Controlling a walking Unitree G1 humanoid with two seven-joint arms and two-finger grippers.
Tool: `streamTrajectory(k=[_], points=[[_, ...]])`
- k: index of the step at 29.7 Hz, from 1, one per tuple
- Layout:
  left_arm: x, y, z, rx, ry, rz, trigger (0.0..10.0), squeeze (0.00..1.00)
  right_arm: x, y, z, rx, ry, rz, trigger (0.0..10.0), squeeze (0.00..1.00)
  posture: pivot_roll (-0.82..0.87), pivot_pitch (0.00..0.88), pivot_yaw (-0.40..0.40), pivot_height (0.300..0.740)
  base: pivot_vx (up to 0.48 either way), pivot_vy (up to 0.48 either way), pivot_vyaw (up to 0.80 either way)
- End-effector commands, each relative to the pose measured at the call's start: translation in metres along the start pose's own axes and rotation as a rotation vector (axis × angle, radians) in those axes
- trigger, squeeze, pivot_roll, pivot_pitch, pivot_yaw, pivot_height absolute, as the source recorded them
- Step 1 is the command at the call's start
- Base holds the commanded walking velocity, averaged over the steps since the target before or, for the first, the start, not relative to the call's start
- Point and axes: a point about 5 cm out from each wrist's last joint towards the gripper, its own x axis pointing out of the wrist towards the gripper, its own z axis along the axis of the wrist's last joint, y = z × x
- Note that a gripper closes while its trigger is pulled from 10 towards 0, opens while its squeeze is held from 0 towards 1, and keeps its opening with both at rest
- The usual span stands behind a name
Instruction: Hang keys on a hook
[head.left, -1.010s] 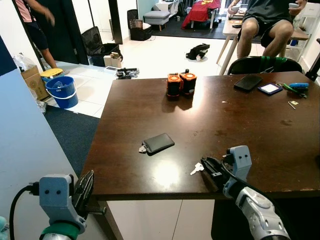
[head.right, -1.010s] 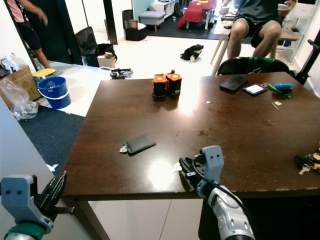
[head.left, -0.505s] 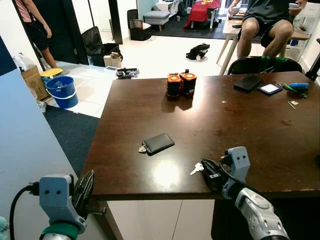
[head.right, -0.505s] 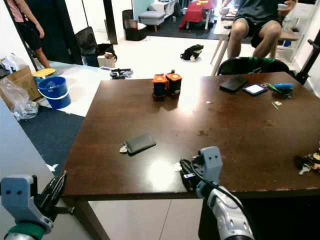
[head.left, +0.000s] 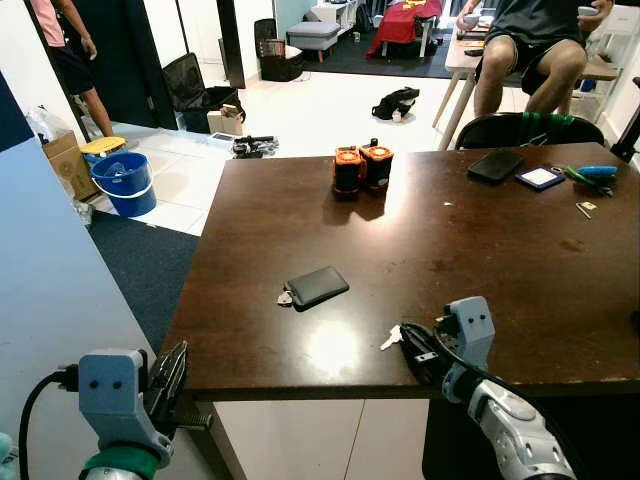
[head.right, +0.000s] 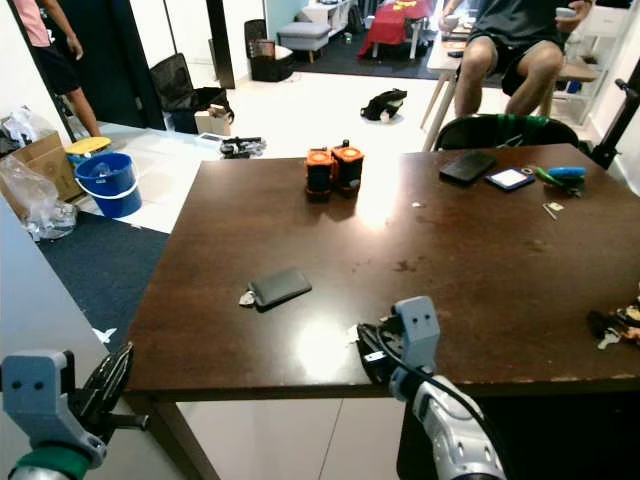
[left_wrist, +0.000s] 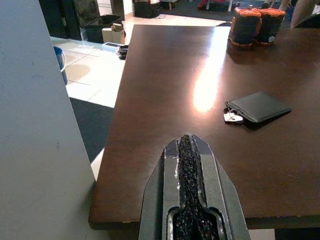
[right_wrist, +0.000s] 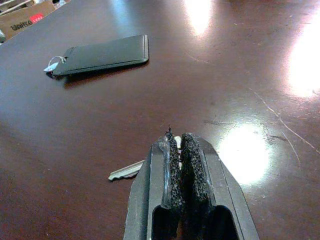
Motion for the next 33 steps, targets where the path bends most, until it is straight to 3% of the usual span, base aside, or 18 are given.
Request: streamTrajectory(k=[1,7,8,9,10,11,12,14,15,17,19,25,26,28,29,31,33], points=[[-0.003,0.003,-0.003,0.003,0.020,0.014,10.0,0.00,-0.002,0.002,-0.010,0.020,0.035,0.005,10.0,0.00,-0.04,0.073,0.157,0.740,0.000,0.000,0.00],[-0.003,0.003,-0.003,0.003,0.019,0.012,10.0,0.00,-0.002,0.002,-0.010,0.022,0.033,0.003,10.0,0.00,-0.04,0.073,0.157,0.740,0.000,0.000,0.00],[-0.003,0.003,-0.003,0.003,0.019,0.011,10.0,0.00,-0.002,0.002,-0.010,0.022,0.033,0.004,9.4,0.00,-0.04,0.073,0.157,0.740,0.000,0.000,0.00],[-0.003,0.003,-0.003,0.003,0.019,0.011,10.0,0.00,-0.002,0.002,-0.010,0.022,0.033,0.004,9.4,0.00,-0.04,0.073,0.157,0.740,0.000,0.000,0.00],[-0.003,0.003,-0.003,0.004,0.020,0.011,10.0,0.00,-0.002,0.002,-0.010,0.021,0.033,0.005,8.0,0.00,-0.04,0.073,0.157,0.740,0.000,0.000,0.00],[-0.003,0.003,-0.003,0.004,0.020,0.011,10.0,0.00,-0.002,0.002,-0.010,0.021,0.033,0.005,8.0,0.00,-0.04,0.073,0.157,0.740,0.000,0.000,0.00],[-0.003,0.003,-0.003,0.004,0.020,0.012,10.0,0.00,-0.003,0.002,-0.010,0.021,0.034,0.006,6.9,0.00,-0.04,0.073,0.157,0.740,0.000,0.000,0.00],[-0.003,0.003,-0.003,0.004,0.020,0.012,10.0,0.00,-0.003,0.002,-0.010,0.021,0.034,0.006,6.9,0.00,-0.04,0.073,0.157,0.740,0.000,0.000,0.00],[-0.004,0.003,-0.003,0.005,0.021,0.012,10.0,0.00,-0.003,0.002,-0.010,0.020,0.034,0.006,4.7,0.00,-0.04,0.073,0.157,0.740,0.000,0.000,0.00],[-0.004,0.003,-0.003,0.005,0.021,0.012,10.0,0.00,-0.003,0.002,-0.010,0.020,0.034,0.006,4.7,0.00,-0.04,0.073,0.157,0.740,0.000,0.000,0.00],[-0.004,0.003,-0.003,0.004,0.021,0.013,10.0,0.00,-0.003,0.001,-0.010,0.018,0.033,0.005,3.3,0.00,-0.04,0.073,0.157,0.740,0.000,0.000,0.00],[-0.004,0.003,-0.003,0.004,0.020,0.013,10.0,0.00,-0.002,0.001,-0.009,0.018,0.030,0.005,2.6,0.00,-0.04,0.074,0.157,0.740,0.000,0.000,0.00],[-0.004,0.003,-0.003,0.004,0.020,0.013,10.0,0.00,-0.002,0.001,-0.008,0.018,0.029,0.005,2.0,0.00,-0.04,0.074,0.157,0.740,0.000,0.000,0.00],[-0.004,0.003,-0.003,0.004,0.020,0.013,10.0,0.00,-0.002,0.001,-0.008,0.018,0.029,0.005,2.0,0.00,-0.04,0.074,0.157,0.740,0.000,0.000,0.00],[-0.004,0.004,-0.002,0.004,0.019,0.014,10.0,0.00,-0.002,0.001,-0.006,0.020,0.016,-0.001,1.3,0.00,-0.04,0.074,0.157,0.740,0.000,0.000,0.00],[-0.004,0.004,-0.002,0.004,0.019,0.014,10.0,0.00,-0.002,0.001,-0.006,0.020,0.016,-0.001,1.3,0.00,-0.04,0.074,0.157,0.740,0.000,0.000,0.00],[-0.003,0.004,-0.002,0.005,0.016,0.015,10.0,0.00,0.003,-0.003,0.011,0.042,-0.069,-0.031,0.0,0.00,-0.04,0.074,0.157,0.740,0.000,0.000,0.00]])
